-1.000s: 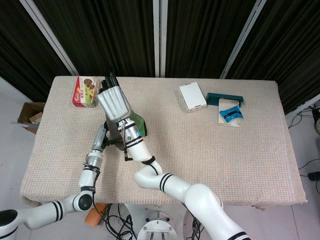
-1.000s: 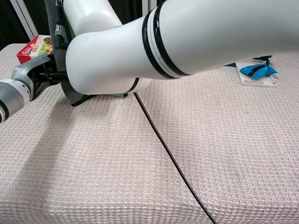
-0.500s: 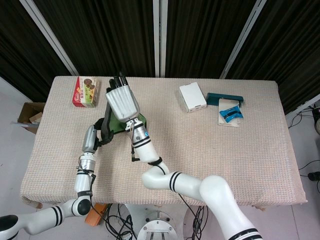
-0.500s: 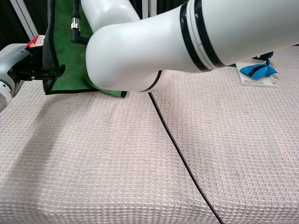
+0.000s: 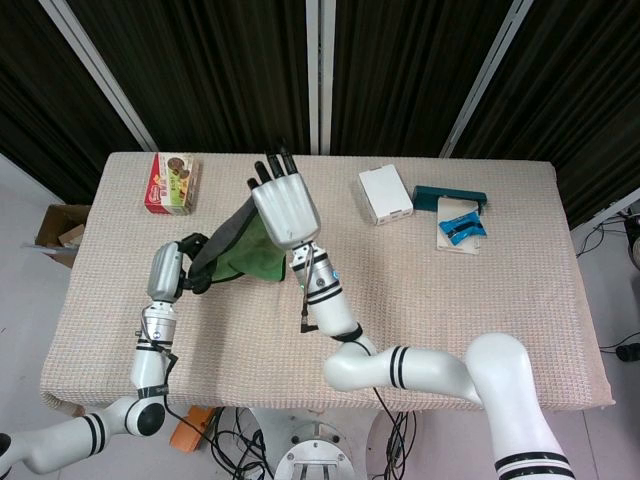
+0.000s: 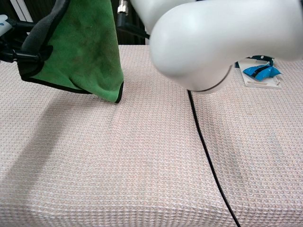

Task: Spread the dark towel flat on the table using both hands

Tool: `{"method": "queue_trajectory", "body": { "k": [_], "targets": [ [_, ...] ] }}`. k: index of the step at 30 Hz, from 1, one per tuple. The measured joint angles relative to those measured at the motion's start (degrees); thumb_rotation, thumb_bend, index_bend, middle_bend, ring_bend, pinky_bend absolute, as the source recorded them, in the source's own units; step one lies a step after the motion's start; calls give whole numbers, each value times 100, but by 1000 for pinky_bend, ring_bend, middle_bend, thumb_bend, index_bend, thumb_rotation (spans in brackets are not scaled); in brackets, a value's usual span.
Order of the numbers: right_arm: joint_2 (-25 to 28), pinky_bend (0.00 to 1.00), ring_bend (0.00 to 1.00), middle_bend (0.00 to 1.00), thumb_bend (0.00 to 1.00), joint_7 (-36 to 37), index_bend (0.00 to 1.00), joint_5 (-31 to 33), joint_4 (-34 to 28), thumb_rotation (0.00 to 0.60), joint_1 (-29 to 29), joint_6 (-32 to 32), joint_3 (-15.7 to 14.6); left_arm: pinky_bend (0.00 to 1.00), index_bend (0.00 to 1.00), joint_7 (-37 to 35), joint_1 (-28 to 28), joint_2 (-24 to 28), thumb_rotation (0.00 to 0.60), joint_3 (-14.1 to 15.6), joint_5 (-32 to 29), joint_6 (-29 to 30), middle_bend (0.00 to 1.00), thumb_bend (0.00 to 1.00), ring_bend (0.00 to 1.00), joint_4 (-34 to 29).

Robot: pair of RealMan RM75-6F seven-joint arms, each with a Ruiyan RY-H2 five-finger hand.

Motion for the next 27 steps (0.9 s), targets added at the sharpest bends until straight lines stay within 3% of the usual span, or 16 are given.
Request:
{"method": "queue_trajectory", "body": {
  "k": [3,8,12,15,20,27],
  "targets": [
    [342,99,170,346,592,83,693,42,-194,600,-219,-10,-7,573,725,75,-59,301,600,-84,15,-98,771,477,683,-65],
    [503,99,170,337,591,532,684,89,148,600,-265,-202,120,553,726,65,-362,585,600,-637,-307,-459,770,477,677,81],
    [577,99,170,335,586,1273,681,-21,485,600,-308,-293,207,537,725,57,-711,752,600,-1129,-589,-653,768,479,668,431],
    [606,99,170,334,581,1950,680,-169,701,600,-378,-317,223,528,720,133,-922,845,600,-1272,-637,-675,761,478,662,684],
    [696,100,170,333,578,3143,675,-547,859,600,-654,-425,13,468,704,166,-887,834,600,-984,-337,-482,743,479,637,709],
    [881,100,170,333,576,4420,674,-1314,835,600,-1416,-676,-1074,378,668,15,-613,576,600,60,430,-208,696,481,575,774]
  ]
}}
